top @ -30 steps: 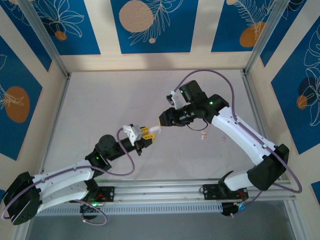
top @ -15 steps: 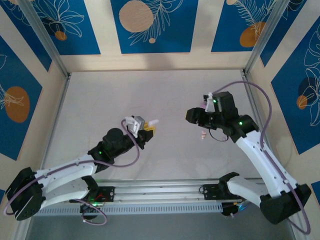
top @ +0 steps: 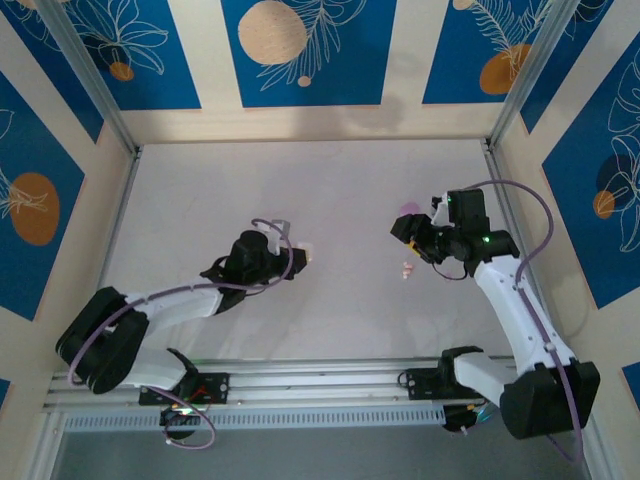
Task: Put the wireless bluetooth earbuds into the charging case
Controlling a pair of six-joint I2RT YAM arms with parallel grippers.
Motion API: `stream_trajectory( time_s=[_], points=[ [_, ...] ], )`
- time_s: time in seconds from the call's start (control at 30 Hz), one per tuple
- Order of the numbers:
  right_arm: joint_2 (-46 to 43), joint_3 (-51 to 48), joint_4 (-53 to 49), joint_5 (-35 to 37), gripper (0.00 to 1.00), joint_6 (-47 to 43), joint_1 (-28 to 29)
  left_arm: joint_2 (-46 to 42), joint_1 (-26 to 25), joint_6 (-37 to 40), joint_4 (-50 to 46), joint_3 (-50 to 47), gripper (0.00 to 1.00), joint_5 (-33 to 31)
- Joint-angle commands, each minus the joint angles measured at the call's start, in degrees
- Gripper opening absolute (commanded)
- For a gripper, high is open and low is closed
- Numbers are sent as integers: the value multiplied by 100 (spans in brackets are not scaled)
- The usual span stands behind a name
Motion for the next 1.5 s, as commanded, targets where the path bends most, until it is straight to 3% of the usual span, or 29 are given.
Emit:
stream_trajectory(
  time_s=[0.0, 0.4, 0.73, 0.9, 1.03, 1.13, 1.23, 1.47],
  points=[
    [254, 80, -153, -704, 59, -162, -122, 234, 223, -614, 358, 217, 8, 453],
    [815, 224, -149, -786, 58, -333, -187, 1427, 773, -754, 128, 765, 8, 1316],
    [1339, 507, -196, -850, 58, -442, -187, 2135, 1063, -582, -642, 1405, 10, 1470],
    [1534, 585, -144, -886, 58, -420, -187, 2257, 1185, -369, -1122, 1614, 11, 1138],
    [1688, 706, -196, -889, 58, -421, -187, 2504, 1379, -161, -1664, 1942, 14, 1399],
    [1732, 768, -208, -867, 58, -403, -184, 2618, 1453, 50, -2053, 2110, 26, 1430],
    [1722, 805, -241, -806, 58, -420, -169, 2607, 1489, 136, -2266, 2176, 30, 1235],
    [1574, 876, -447, -576, 58, -524, -179, 2462, 1543, 585, -3225, 2622, 49, 692]
  ],
)
